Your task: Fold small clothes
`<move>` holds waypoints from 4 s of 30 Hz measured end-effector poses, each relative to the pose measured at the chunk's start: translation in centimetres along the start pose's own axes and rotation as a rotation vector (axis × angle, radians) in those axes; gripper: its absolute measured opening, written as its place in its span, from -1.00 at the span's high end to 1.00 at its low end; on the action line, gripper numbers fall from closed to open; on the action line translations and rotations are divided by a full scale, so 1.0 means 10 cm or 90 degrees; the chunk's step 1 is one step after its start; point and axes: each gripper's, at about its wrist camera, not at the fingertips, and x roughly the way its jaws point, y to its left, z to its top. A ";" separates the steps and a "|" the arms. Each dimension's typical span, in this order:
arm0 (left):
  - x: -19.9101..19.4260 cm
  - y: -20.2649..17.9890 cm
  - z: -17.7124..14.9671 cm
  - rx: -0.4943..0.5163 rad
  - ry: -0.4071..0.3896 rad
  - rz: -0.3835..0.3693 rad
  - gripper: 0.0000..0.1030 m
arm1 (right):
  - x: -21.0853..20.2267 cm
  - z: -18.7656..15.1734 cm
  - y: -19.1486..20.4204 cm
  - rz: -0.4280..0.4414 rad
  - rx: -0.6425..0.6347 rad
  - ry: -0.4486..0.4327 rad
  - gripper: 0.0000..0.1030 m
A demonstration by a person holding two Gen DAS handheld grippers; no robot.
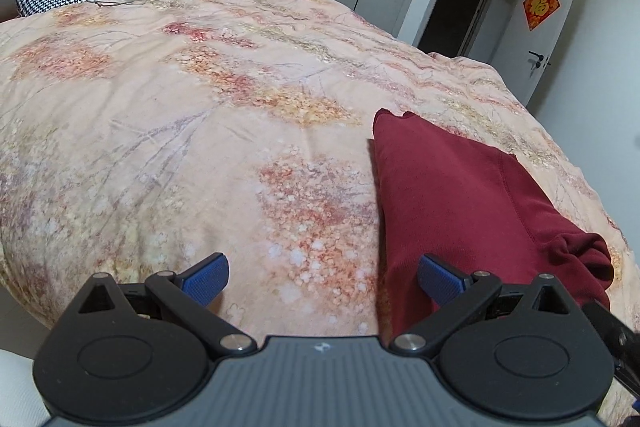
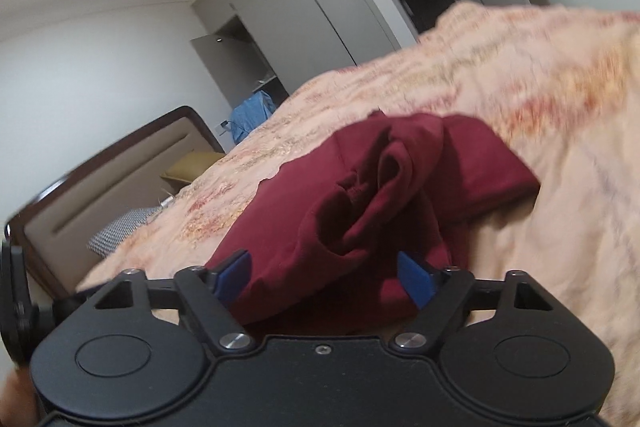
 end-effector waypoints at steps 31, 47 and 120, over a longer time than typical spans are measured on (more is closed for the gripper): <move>0.12 -0.19 -0.18 0.015 0.051 -0.098 -0.99 | -0.33 0.00 -0.13 -0.088 -0.087 -0.107 -0.62; 0.13 -0.17 -0.19 0.014 0.054 -0.095 -0.99 | 0.28 0.49 -0.62 -0.310 -0.085 -0.080 -0.99; 0.16 -0.21 -0.29 0.041 0.039 -0.079 -1.00 | 0.77 0.74 -1.10 -0.106 -0.106 -0.062 -0.99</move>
